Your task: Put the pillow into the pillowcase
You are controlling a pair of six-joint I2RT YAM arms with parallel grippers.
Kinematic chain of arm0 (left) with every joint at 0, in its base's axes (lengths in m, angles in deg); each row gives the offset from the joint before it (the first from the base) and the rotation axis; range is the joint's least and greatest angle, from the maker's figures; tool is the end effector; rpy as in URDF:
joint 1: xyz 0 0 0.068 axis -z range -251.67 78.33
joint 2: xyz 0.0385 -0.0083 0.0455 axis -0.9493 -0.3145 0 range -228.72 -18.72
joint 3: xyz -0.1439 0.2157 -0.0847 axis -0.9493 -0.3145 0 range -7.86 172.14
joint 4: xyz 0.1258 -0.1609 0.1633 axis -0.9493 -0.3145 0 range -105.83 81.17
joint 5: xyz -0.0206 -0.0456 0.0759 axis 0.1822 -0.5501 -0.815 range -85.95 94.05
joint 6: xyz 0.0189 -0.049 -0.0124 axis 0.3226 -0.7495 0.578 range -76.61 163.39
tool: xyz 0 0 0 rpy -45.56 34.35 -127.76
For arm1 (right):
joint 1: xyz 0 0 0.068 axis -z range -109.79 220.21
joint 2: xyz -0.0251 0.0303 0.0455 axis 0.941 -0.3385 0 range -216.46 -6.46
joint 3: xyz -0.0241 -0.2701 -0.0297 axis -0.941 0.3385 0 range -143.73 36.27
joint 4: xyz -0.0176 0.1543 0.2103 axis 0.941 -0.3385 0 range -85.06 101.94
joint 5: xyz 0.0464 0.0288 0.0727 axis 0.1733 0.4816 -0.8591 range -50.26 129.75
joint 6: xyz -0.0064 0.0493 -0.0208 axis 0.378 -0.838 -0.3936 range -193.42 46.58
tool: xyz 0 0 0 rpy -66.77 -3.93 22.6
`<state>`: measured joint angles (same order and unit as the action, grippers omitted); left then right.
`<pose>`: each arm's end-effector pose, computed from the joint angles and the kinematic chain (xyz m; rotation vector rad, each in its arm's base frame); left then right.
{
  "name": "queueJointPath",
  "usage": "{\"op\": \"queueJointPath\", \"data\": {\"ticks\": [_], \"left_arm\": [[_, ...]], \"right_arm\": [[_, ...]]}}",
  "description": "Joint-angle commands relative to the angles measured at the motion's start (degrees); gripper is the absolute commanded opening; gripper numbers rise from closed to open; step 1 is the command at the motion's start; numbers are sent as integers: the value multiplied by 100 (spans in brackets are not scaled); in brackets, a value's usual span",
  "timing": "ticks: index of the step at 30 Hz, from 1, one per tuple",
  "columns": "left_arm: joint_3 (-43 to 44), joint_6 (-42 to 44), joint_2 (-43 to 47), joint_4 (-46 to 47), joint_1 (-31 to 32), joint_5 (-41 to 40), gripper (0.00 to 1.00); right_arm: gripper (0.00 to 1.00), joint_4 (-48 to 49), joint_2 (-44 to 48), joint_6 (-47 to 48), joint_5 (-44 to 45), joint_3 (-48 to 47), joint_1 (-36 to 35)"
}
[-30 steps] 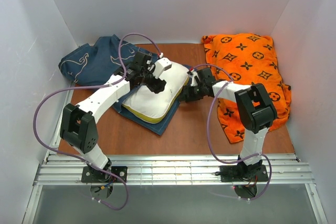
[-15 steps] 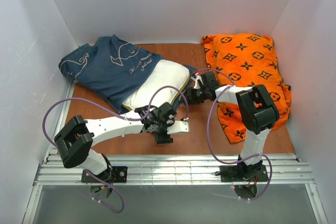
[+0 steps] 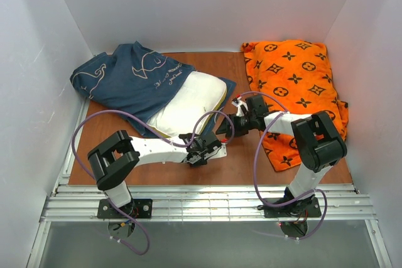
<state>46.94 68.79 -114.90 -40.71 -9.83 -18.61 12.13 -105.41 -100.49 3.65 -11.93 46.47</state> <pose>0.1551 -0.2604 0.1566 1.8166 2.0222 0.3919 0.2917 0.1512 0.1432 -0.2237 2.5580 1.1430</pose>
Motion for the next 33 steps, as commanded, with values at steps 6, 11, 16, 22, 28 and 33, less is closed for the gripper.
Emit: {"op": "queueJointPath", "data": {"ticks": [6, 11, 16, 22, 28, 33], "left_arm": [[795, -291, 494, -99, -489, 1175, 0], [856, -370, 697, -99, -507, 1720, 0], [1014, -519, 934, 182, -515, 1782, 0], [1023, -581, 1303, 428, -524, 1974, 0], [1076, -703, 1349, 244, -524, 2680, 0], [1927, -1608, 1260, -214, -1374, 2591, 77]], "right_arm": [[69, 755, -343, -483, -460, -29, -16], [67, 1317, -642, -861, -609, -215, -147], [42, 1326, -1028, -870, -460, -303, -236], [20, 1379, -1345, -958, -355, -523, -218], [2, 1685, -1460, -528, -231, -1033, -201], [1, 2766, -486, -423, -433, 45, -165]]}}
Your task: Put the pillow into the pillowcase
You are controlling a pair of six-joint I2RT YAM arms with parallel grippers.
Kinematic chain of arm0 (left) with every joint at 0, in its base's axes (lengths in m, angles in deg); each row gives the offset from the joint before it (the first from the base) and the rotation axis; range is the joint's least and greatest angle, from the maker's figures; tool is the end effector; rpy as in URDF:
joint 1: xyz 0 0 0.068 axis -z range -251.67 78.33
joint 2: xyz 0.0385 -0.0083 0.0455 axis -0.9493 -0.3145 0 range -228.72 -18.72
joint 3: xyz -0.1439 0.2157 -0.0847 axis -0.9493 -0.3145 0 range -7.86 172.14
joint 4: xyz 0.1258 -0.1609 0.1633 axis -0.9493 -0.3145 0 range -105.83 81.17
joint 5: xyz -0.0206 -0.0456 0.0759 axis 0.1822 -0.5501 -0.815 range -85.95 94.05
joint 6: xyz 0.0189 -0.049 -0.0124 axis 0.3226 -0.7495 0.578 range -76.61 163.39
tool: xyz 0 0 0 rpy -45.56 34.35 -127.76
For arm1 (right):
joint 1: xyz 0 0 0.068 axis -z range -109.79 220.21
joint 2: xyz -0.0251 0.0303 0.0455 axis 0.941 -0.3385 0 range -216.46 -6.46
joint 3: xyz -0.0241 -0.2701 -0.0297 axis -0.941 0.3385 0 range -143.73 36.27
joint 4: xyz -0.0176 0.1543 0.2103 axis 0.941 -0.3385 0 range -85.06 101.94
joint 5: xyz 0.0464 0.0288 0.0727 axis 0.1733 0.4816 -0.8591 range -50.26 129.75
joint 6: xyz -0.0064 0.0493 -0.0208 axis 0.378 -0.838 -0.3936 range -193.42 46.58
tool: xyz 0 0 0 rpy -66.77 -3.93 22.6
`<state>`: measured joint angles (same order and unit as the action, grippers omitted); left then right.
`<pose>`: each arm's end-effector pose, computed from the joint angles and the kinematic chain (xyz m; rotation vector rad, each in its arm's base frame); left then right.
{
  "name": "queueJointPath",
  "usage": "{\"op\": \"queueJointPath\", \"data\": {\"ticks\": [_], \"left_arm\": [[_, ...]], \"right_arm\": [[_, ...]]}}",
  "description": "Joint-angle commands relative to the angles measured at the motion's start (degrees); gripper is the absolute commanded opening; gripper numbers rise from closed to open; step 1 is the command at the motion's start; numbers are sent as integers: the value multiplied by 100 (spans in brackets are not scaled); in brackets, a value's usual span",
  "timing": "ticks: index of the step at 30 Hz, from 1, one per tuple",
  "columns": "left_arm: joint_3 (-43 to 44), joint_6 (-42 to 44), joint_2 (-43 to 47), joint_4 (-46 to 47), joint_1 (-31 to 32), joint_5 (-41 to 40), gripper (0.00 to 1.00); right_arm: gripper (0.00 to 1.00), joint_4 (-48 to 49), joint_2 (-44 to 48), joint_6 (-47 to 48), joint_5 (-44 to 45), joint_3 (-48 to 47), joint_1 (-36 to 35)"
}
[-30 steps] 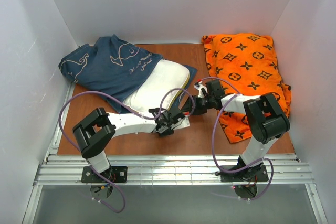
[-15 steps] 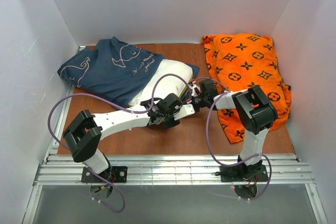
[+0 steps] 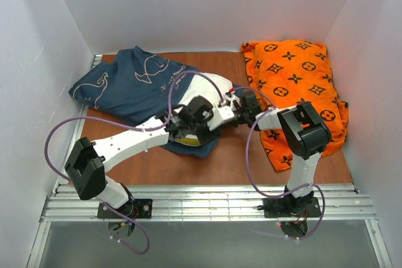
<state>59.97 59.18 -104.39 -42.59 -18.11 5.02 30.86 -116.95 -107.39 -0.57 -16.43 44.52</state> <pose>0.1896 -0.2576 0.2729 1.4263 2.0485 -0.3015 0.3257 0.1822 0.1221 -0.2441 2.3951 1.3195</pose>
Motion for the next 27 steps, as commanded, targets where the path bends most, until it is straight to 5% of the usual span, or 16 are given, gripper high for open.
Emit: {"op": "queueJointPath", "data": {"ticks": [1, 8, 13, 16, 18, 19, 21, 27], "left_arm": [[730, -682, 95, -17, -627, 106, 81], [1540, -780, -1337, -300, -865, -202, 93], [1436, -832, -2225, -237, -838, -930, 91], [1164, -893, -2472, -237, -856, -1597, 76], [1074, -928, -2560, -114, -917, -1767, 52], [1144, -998, -2612, -227, -970, -1706, 26], [1293, -1332, -2727, -420, -1189, -1409, 3], [1285, -1482, -2604, -421, -1480, 129, 0]], "right_arm": [[1, 947, 914, 321, -64, 594, 29], [1, 921, 1180, 603, -117, 1113, 29], [1, 212, 1162, 804, 488, 1018, 38], [1, -998, 1048, 1331, 1682, 728, 38], [1, -1432, 934, 1613, 2314, 438, 29], [1, -1696, 907, 1683, 2466, 289, 29], [1, -1882, 829, 1824, 2809, 139, -6], [1, -2357, 827, 2087, 2959, -152, -59]]}}
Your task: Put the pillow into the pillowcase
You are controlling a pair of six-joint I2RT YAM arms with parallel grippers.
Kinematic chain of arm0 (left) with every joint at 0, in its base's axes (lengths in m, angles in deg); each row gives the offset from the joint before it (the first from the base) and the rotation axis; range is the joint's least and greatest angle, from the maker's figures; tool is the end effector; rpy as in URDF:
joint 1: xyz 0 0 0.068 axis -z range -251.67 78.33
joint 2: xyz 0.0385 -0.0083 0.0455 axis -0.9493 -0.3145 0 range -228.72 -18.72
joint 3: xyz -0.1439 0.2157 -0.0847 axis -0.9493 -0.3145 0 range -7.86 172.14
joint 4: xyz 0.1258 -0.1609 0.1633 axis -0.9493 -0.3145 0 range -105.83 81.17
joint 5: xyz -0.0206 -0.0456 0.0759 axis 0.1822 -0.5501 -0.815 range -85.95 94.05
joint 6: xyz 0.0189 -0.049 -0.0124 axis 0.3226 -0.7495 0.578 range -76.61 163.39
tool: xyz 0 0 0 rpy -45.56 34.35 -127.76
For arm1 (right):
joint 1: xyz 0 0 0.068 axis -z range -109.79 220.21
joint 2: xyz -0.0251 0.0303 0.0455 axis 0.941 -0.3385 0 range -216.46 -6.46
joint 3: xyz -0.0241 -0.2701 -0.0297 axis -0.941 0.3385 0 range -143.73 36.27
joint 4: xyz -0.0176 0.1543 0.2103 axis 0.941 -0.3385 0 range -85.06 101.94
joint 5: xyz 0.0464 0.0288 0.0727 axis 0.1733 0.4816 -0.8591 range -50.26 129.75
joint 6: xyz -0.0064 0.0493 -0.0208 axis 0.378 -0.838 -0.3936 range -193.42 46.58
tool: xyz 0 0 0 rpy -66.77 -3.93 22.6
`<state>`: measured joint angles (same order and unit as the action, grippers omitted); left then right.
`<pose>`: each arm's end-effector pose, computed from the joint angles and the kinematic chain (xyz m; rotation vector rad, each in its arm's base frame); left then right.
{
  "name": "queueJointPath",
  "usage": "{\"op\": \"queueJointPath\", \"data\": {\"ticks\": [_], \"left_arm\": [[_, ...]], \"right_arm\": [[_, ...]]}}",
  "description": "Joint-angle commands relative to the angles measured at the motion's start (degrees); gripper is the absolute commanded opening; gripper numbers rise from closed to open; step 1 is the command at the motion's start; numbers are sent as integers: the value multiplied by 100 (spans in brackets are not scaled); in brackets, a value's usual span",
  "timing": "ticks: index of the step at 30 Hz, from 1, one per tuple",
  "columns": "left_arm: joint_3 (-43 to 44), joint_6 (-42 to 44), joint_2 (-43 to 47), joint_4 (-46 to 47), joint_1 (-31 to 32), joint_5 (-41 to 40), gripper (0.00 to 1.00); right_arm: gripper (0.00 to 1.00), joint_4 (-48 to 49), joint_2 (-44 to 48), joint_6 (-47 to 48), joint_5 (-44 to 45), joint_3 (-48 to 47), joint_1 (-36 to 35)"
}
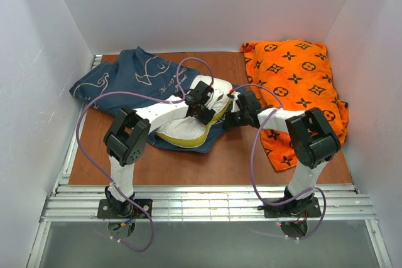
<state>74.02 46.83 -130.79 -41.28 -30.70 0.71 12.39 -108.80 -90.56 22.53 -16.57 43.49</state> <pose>0.3122 -0.2682 0.1895 0.9909 2.4771 -0.1355 0.3096 0.1676 0.1426 -0.3494 2.4775 0.6992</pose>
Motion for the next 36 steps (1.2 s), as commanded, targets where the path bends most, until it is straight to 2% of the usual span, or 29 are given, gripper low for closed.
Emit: {"op": "queueJointPath", "data": {"ticks": [1, 5, 8, 10, 11, 12, 14, 15, 16, 17, 18, 21, 25, 32, 34, 36], "left_arm": [[-129, -230, 45, -587, -221, 684, 0], [-261, -283, 98, -500, -405, 440, 0], [-182, -221, 115, -508, -520, 772, 0], [-182, -160, 142, -499, -520, 1351, 0], [-208, -203, 150, -473, -520, 1449, 0], [-208, -212, 107, -473, -520, 1798, 0], [-208, -265, 80, -482, -520, 1968, 0], [-208, -283, 45, -464, -520, 2029, 0], [-165, -291, 28, -499, -520, 2047, 0], [-156, -300, 19, -499, -520, 2038, 0], [-147, -309, 27, -499, -520, 2021, 0], [-85, -309, 27, -508, -529, 1986, 0], [-41, -457, 27, -552, -590, 2056, 0], [-120, -634, 19, -482, -774, 2039, 0], [-77, -669, 1, -499, -862, 2134, 0], [-41, -661, -16, -535, -959, 2170, 0]], "right_arm": [[1, -537, 30, 440, 684, -148, 44], [1, -817, 127, 835, 957, -244, 62], [1, -959, 311, 1169, -5, -429, 114], [14, -705, 767, 1214, -412, -368, 132], [25, -660, 908, 1144, -710, -376, 123], [32, -573, 1127, 1056, -835, -385, 123], [47, -318, 1312, 820, -1108, -376, 132], [48, -248, 1322, 766, -1170, -359, 115], [49, -177, 1305, 757, -1223, -402, 97], [41, -177, 1174, 774, -1180, -437, 36], [38, -220, 1069, 835, -1144, -490, -8], [30, -737, 507, 1203, -750, -928, -280], [17, -1257, -162, 1196, -441, -1273, -378], [10, -1398, -698, 1398, -54, -1150, -492], [9, -1337, -612, 1503, -142, -879, -492], [10, -1118, -121, 1688, -440, -519, -457]]}}
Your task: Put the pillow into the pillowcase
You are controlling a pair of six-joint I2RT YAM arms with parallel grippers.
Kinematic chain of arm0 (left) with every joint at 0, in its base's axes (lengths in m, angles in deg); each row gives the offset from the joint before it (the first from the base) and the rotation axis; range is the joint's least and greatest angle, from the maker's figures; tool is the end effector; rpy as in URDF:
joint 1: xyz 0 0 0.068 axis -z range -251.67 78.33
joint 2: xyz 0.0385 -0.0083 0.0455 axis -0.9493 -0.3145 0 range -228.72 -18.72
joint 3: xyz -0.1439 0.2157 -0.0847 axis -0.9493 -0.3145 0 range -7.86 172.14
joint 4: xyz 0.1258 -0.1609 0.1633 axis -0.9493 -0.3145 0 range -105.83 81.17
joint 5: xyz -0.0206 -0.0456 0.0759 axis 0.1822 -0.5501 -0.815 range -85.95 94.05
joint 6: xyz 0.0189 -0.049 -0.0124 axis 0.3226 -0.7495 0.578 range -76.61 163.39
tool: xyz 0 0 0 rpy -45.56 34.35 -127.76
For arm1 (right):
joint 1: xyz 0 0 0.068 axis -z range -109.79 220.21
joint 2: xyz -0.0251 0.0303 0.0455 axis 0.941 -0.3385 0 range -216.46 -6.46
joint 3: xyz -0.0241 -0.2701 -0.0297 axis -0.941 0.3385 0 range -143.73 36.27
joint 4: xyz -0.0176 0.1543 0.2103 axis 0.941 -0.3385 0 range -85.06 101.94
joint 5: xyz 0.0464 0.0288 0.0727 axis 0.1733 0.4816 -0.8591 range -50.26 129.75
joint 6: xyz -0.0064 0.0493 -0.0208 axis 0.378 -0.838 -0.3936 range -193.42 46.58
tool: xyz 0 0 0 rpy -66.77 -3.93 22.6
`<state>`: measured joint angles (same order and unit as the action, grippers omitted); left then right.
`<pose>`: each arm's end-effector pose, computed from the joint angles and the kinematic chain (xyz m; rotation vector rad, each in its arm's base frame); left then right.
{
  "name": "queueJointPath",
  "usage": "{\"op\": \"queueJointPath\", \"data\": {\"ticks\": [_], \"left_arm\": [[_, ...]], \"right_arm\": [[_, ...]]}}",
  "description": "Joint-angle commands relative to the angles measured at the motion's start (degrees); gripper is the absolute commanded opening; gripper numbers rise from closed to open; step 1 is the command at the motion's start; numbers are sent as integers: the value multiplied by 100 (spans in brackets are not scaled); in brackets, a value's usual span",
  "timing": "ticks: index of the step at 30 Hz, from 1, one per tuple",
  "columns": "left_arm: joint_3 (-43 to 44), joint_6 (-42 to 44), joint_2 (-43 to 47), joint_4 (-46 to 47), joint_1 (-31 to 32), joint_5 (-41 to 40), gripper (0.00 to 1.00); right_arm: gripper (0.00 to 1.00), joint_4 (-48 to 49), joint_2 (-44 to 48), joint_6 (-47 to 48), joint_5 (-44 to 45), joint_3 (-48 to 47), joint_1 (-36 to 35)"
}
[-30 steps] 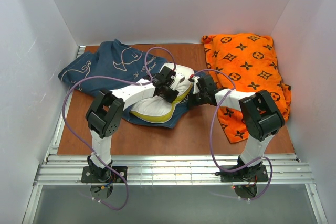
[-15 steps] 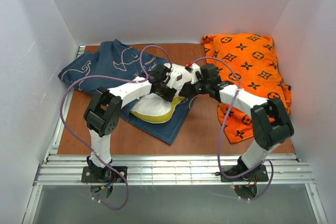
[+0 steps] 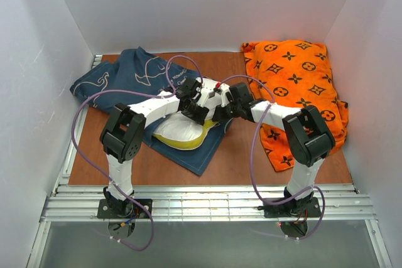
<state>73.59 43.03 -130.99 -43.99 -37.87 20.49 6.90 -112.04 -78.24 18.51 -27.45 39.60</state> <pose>0.3312 -0.2338 0.1849 0.8793 2.6304 -0.5563 0.3262 0.2080 0.1708 -0.7197 2.3349 0.7280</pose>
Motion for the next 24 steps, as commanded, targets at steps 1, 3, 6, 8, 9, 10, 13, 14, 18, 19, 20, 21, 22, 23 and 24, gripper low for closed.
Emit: {"op": "queueJointPath", "data": {"ticks": [1, 3, 6, 8, 9, 10, 13, 14, 18, 19, 20, 21, 22, 23, 24], "left_arm": [[29, -237, 3, -272, -277, 279, 0], [29, -228, -6, -272, -286, 420, 0], [38, -245, -49, -264, -295, 552, 0], [38, -271, -93, -255, -286, 631, 0], [46, -280, -102, -255, -286, 649, 0], [38, -289, -94, -237, -286, 658, 0], [20, -272, -58, -237, -286, 571, 0], [3, -272, -41, -246, -286, 474, 0], [-59, -368, 29, -133, -278, -456, 0], [-68, -368, 47, -114, -286, -702, 0], [-50, -386, 56, -123, -286, -1322, 0], [-76, -429, 73, -123, -286, -1572, 0], [-120, -473, 82, -114, -286, -1983, 0], [-181, -474, 91, -105, -295, -2231, 0], [-356, -465, 108, -44, -287, -2712, 0]], "right_arm": [[10, -273, 422, 473, -108, 989, -77], [10, -33, 1055, 736, -381, 1317, -59], [10, 117, 1364, 842, -443, 1486, -77], [12, 161, 1269, 877, -260, 1399, -138], [12, 135, 1164, 886, -180, 1311, -164], [12, 100, 1049, 869, -101, 1232, -173], [13, 108, 636, 772, 172, 915, -182], [13, 117, 496, 720, 320, 784, -208], [13, -311, -102, 605, 1032, 406, -296], [13, -461, -390, 561, 1216, 335, -279], [12, -593, -506, 544, 1444, 282, -261], [12, -804, -594, 526, 1508, 247, -261], [11, -910, -752, 526, 1630, 238, -253], [11, -981, -814, 526, 1657, 255, -252], [11, -1077, -876, 526, 1710, 299, -261]]}}
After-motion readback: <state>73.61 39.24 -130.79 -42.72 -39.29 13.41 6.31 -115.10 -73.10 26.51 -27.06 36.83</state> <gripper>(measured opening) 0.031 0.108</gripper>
